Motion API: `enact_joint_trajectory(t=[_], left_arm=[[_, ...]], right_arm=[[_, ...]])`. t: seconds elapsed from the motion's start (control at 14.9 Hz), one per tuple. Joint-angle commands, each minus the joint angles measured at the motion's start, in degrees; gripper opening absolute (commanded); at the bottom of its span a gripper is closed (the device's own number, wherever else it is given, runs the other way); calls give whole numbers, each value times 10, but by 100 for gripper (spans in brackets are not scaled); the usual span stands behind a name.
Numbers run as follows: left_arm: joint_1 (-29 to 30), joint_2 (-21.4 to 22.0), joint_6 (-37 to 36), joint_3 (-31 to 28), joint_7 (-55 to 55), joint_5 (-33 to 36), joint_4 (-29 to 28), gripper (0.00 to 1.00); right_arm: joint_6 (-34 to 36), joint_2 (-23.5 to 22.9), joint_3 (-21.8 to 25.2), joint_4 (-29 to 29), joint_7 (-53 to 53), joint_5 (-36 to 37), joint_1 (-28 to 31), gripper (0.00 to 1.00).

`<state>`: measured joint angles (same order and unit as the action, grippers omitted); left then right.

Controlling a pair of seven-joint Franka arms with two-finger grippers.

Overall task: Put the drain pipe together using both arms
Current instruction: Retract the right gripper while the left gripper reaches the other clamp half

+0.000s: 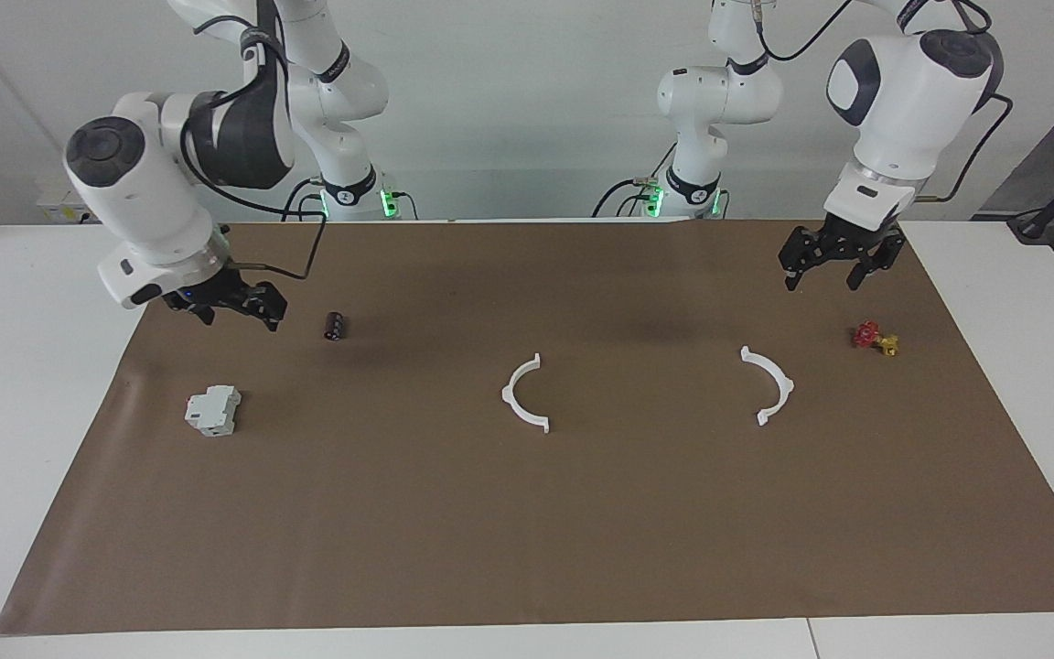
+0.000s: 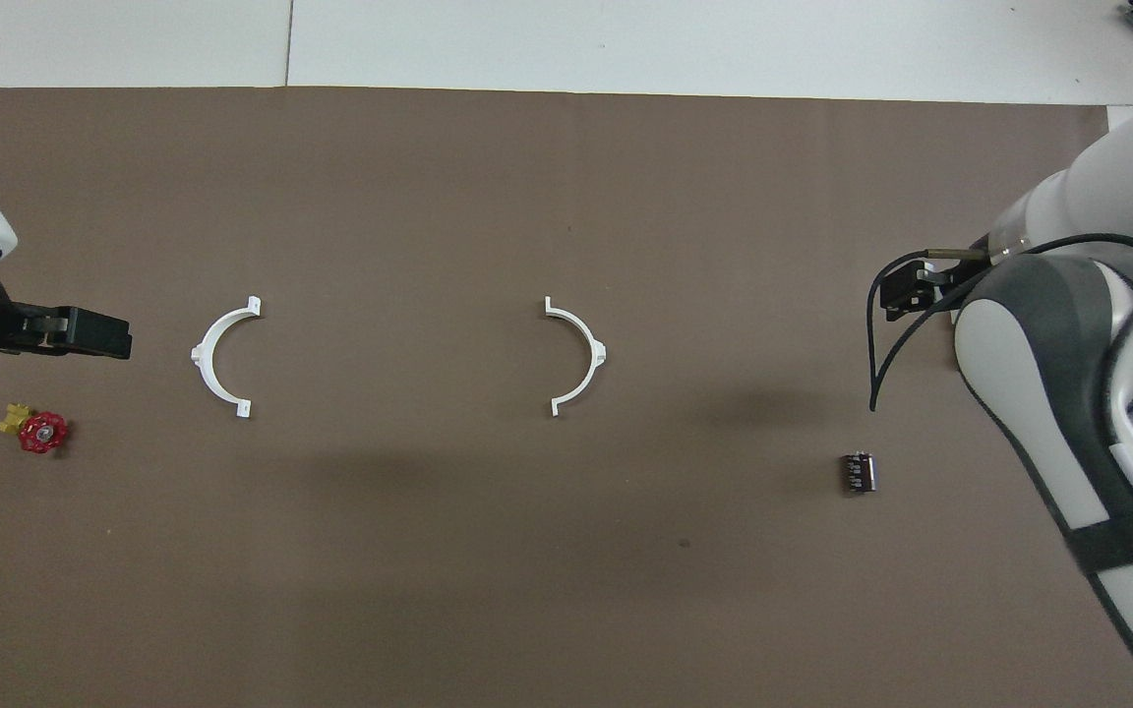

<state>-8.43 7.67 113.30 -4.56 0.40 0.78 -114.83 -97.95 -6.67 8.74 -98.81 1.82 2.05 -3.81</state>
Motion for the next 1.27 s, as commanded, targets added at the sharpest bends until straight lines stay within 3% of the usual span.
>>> enact_joint_trajectory(t=[0.0,0.27,0.6,1.0,1.2], left_arm=[[3,-26,58,3,-9,-1,-25,100],[25,-46,169,3,-3,0,-96,100],[54,-71,245,3,-11,-1,-151,100],[44,-120,317,3,-121,0,-171,100],[44,-140,337,3,-141,0,-171,100]], right_arm=[[12,24,-9,-15,-62,9,54,100],[26,61,-10,4,-68,9,65,100],[144,61,-20,113,-59,13,58,100],[128,85,-31,81,-43,11,54,100],[125,93,-34,66,-14,11,24,100]])
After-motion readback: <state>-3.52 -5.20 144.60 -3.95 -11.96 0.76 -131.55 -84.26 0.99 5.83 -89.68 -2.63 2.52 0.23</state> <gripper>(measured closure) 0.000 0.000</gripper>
